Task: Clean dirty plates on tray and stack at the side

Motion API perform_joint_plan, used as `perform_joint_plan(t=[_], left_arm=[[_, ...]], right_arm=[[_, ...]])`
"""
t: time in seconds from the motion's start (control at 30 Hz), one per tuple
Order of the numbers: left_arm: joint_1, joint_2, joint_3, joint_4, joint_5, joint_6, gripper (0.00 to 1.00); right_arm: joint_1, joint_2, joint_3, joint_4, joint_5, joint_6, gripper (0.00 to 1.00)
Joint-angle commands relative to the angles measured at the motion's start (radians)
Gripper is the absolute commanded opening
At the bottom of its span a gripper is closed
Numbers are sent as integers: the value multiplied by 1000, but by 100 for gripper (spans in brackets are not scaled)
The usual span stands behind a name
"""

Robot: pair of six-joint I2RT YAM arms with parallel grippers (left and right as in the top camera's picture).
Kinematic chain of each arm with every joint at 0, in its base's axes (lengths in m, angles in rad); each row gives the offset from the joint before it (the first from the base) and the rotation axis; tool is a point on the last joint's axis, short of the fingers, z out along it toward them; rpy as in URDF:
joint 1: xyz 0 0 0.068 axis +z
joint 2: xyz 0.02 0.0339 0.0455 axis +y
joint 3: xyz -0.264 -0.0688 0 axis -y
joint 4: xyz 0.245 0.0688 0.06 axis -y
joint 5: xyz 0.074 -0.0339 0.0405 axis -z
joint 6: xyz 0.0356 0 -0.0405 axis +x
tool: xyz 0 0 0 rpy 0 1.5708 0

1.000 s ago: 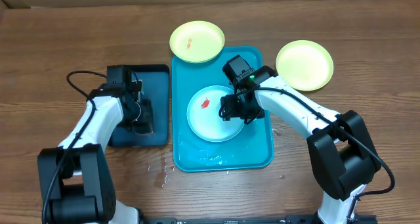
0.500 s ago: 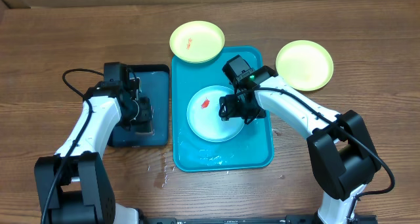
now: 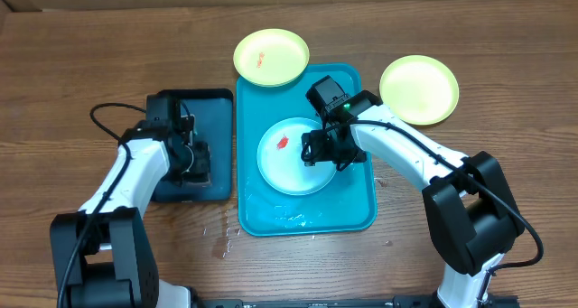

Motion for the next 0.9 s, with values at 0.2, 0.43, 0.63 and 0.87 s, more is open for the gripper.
perform_joint_plan(t=[0.2, 0.43, 0.63, 0.87], left_arm=[[-3, -9, -66, 57, -7, -26, 13], [-2, -32, -8, 29, 104, 19, 4], [-2, -127, 36, 19, 87, 47, 4], [-2, -210, 36, 10, 69, 72, 4]], right_arm=[[-3, 3, -4, 2, 12, 0, 86], [-2, 3, -18, -7, 4, 1, 48], [-2, 3, -77, 35, 5, 24, 41], [-2, 3, -123, 125, -10, 53, 60]])
